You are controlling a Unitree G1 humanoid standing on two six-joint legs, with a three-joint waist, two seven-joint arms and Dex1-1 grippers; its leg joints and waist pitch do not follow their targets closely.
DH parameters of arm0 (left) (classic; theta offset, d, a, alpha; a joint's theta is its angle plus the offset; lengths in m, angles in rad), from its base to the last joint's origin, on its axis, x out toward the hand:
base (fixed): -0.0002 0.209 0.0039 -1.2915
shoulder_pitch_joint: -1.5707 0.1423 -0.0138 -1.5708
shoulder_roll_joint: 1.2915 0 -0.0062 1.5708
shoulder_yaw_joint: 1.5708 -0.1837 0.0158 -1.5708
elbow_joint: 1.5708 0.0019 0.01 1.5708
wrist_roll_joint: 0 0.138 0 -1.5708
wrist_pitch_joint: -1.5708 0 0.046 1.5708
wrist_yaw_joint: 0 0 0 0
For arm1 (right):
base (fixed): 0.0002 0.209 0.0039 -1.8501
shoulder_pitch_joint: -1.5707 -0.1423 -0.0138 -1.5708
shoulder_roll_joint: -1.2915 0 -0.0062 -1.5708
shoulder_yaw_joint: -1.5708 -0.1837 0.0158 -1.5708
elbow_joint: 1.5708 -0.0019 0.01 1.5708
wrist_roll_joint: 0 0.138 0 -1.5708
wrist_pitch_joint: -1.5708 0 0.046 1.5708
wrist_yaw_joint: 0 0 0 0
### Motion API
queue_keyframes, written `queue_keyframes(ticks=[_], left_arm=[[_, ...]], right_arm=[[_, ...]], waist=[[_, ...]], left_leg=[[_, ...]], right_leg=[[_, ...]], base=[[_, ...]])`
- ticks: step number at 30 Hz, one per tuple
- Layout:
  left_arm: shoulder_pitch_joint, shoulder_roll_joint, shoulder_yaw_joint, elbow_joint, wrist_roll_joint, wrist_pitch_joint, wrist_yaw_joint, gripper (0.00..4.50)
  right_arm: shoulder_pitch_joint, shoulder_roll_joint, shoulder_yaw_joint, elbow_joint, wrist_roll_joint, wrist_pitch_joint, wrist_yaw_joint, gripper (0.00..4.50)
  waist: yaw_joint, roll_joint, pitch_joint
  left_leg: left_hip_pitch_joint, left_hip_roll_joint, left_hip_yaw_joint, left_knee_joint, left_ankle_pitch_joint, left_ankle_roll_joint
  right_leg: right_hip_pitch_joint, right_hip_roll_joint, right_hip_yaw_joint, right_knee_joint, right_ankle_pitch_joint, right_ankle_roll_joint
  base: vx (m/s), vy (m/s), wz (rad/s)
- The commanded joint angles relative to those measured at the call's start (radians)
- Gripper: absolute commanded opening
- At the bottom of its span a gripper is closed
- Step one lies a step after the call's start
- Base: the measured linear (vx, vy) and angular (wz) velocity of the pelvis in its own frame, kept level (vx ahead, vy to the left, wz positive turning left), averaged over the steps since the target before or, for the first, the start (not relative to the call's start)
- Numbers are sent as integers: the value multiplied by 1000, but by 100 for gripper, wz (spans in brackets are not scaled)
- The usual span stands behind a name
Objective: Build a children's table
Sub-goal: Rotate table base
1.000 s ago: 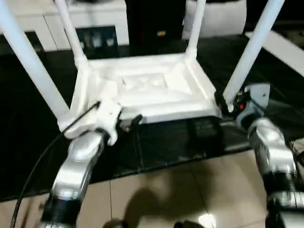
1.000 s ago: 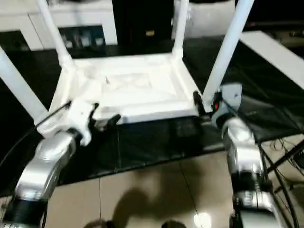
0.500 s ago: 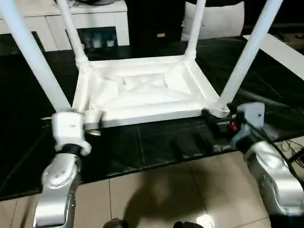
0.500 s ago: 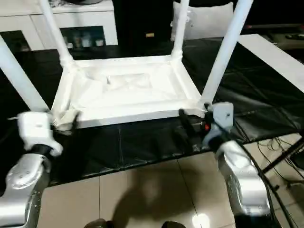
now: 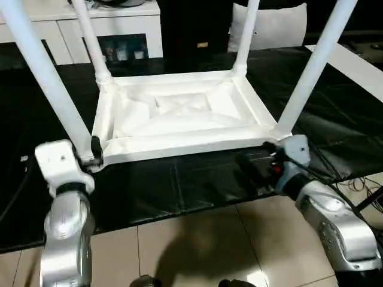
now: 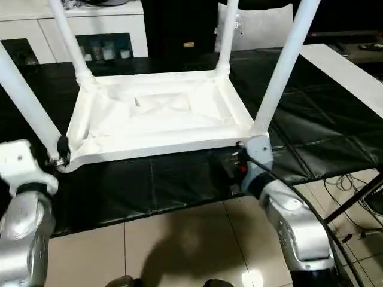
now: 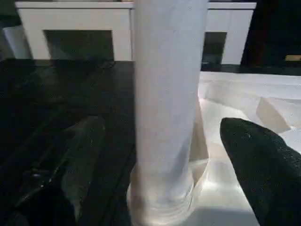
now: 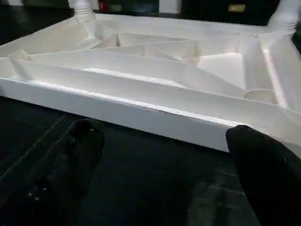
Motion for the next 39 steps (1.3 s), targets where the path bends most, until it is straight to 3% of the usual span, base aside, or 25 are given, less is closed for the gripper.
queue_keyframes(ticks=[1, 5, 6, 7, 9, 10, 12, 13, 14, 15, 17, 18, 19, 21, 23, 24, 26, 31, 39], left_arm=[[-32, 26, 10, 61, -12, 1, -32, 437], [-117, 86, 26, 188, -21, -1, -73, 437], [-162, 124, 25, 266, -30, -5, -122, 437], [-162, 124, 25, 266, -30, -5, -122, 437], [-219, 169, 19, 362, -50, 9, -177, 437], [-234, 183, 12, 386, -48, 9, -194, 437], [-268, 207, -1, 436, -61, 4, -251, 437], [-279, 212, -2, 451, -72, 4, -273, 437], [-295, 216, -10, 454, -114, 28, -352, 437], [-303, 220, -22, 452, -145, 46, -418, 437], [-307, 222, -29, 451, -158, 53, -448, 437], [-296, 243, -81, 427, -181, 71, -558, 437], [-282, 253, -111, 401, -202, 92, -620, 437], [-256, 257, -156, 328, -280, 162, -744, 437], [-252, 257, -167, 305, -310, 185, -783, 437], [-247, 265, -187, 286, -325, 201, -823, 437], [-234, 280, -227, 240, -358, 236, -895, 437], [-224, 285, -304, 133, -433, 319, -1000, 437], [-283, 178, -401, 57, -529, 418, -1032, 437]], right_arm=[[-21, 2, -5, 30, 17, 36, 0, 450], [-72, 26, -34, 115, 22, 95, -30, 450], [-109, 23, -31, 189, -8, 93, -44, 450], [-109, 23, -31, 189, -8, 93, -44, 450], [-164, 28, -42, 289, -21, 87, -57, 450], [-180, 31, -45, 315, -23, 75, -58, 450], [-220, 41, -54, 387, -21, 48, -62, 450], [-234, 45, -58, 412, -21, 42, -64, 450], [-275, 51, -66, 488, -28, 10, -70, 450], [-311, 58, -77, 551, -29, -10, -76, 450], [-329, 62, -83, 581, -27, -16, -79, 450], [-379, 64, -86, 671, -38, -47, -74, 450], [-403, 64, -85, 719, -47, -65, -66, 450], [-455, 65, -85, 829, -64, -109, -59, 450], [-473, 67, -87, 871, -70, -128, -59, 450], [-487, 68, -86, 902, -75, -144, -56, 450], [-509, 72, -86, 945, -81, -165, -51, 450], [-549, 92, -80, 1016, -88, -217, -15, 450], [-566, 145, -21, 1070, -119, -286, 89, 450]], waist=[[4, 6, -61], [4, 12, -66], [5, 10, -66], [5, 8, -69], [4, -7, -68], [7, -1, -70], [9, -12, -72], [12, -8, -74], [15, -12, -77], [18, -11, -78], [24, -8, -75], [28, -10, -77], [31, -8, -76], [40, -18, -72], [44, -15, -73], [43, -24, -73], [43, -19, -73], [30, -28, -72], [1, -34, -75]], left_leg=[[31, 9, -16, -86, -459, -15], [29, 11, -15, -86, -423, -25], [30, 8, -11, -83, -412, -25], [31, 8, -10, -82, -409, -26], [27, 7, -7, -82, -386, -25], [29, 7, -9, -81, -377, -27], [26, 11, -3, -79, -321, -17], [24, 11, -4, -79, -304, -15], [27, 12, 0, -76, -283, -14], [24, 12, 1, -75, -260, -14], [32, 13, 7, -72, -274, -12], [33, 15, 6, -72, -276, -12], [32, 15, 6, -73, -276, -13], [35, 18, 11, -75, -285, -22], [34, 19, 11, -76, -292, -29], [35, 18, 12, -76, -300, -26], [29, 18, 9, -79, -299, -26], [26, 17, 8, -81, -305, -30], [17, 14, 10, -74, -257, -3]], right_leg=[[19, -34, 25, -88, -424, -55], [25, -36, 30, -73, -328, -106], [22, -36, 29, -73, -325, -115], [23, -37, 30, -72, -323, -119], [25, -39, 30, -70, -326, -130], [26, -42, 31, -64, -321, -137], [28, -43, 33, -61, -278, -149], [31, -46, 34, -55, -262, -157], [28, -47, 34, -54, -247, -174], [32, -48, 34, -48, -225, -189], [22, -47, 36, -51, -238, -200], [23, -50, 35, -48, -252, -205], [24, -49, 35, -49, -258, -203], [20, -48, 37, -48, -268, -198], [20, -53, 37, -44, -274, -210], [21, -52, 37, -44, -275, -208], [26, -55, 37, -40, -282, -197], [32, -52, 37, -41, -281, -194], [41, -51, 34, -38, -251, -225]], base=[[0, 0, 0], [0, 0, 0], [0, 0, 0], [0, 0, 0], [0, 0, 0], [0, 0, 0], [0, 0, 0], [0, 0, 0], [0, 0, 0], [0, 0, 0], [0, 0, 0], [0, 0, 0], [0, 0, 0], [0, 0, 0], [0, 0, 0], [0, 0, 0], [0, 0, 0], [0, 0, 0], [0, 0, 0]])
